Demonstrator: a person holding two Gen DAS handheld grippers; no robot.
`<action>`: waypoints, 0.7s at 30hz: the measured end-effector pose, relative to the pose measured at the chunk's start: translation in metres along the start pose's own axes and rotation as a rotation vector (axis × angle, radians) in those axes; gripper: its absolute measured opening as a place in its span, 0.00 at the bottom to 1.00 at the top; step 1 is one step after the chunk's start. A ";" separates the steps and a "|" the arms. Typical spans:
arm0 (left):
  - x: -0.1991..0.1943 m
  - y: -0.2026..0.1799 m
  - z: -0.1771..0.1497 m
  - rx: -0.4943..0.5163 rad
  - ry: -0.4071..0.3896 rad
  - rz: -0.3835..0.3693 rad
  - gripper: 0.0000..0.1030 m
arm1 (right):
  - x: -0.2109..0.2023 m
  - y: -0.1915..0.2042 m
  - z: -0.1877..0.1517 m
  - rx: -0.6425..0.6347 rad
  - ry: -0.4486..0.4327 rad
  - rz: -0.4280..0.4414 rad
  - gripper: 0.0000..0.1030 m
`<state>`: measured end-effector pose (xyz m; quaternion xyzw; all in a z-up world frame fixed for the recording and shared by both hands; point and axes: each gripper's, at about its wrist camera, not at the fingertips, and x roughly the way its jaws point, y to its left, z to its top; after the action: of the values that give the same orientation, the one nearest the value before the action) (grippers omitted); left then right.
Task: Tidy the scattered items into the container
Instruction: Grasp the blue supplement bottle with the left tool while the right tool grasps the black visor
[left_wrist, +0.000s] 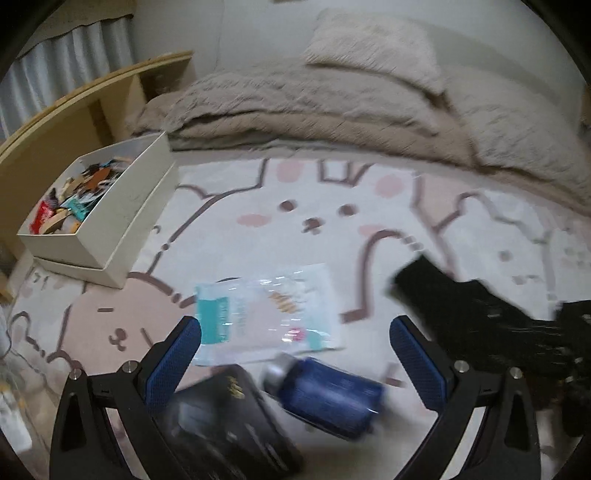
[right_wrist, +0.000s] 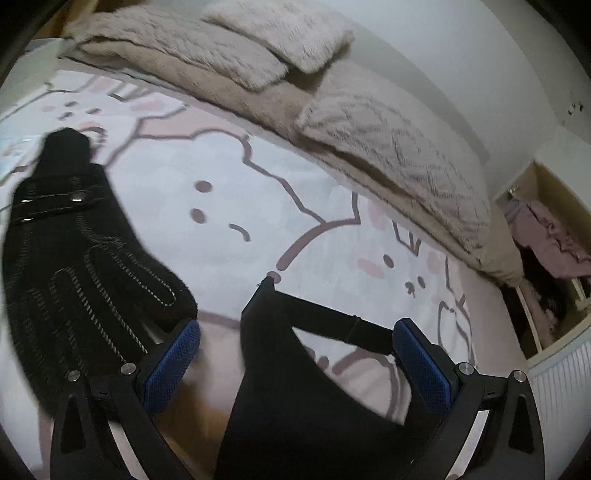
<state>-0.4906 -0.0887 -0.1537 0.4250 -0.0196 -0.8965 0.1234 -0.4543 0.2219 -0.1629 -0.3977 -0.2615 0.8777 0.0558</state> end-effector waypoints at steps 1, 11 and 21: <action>0.010 0.000 0.000 0.016 0.024 0.037 1.00 | 0.006 0.002 0.000 -0.017 0.016 -0.004 1.00; 0.075 0.009 -0.019 0.126 0.243 0.066 1.00 | 0.009 0.024 -0.023 -0.330 0.098 0.032 1.00; 0.050 -0.026 -0.068 0.347 0.225 0.075 1.00 | -0.068 0.040 -0.082 -0.402 -0.002 0.182 1.00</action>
<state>-0.4746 -0.0706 -0.2389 0.5361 -0.1754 -0.8215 0.0832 -0.3439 0.2007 -0.1827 -0.4222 -0.3945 0.8095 -0.1045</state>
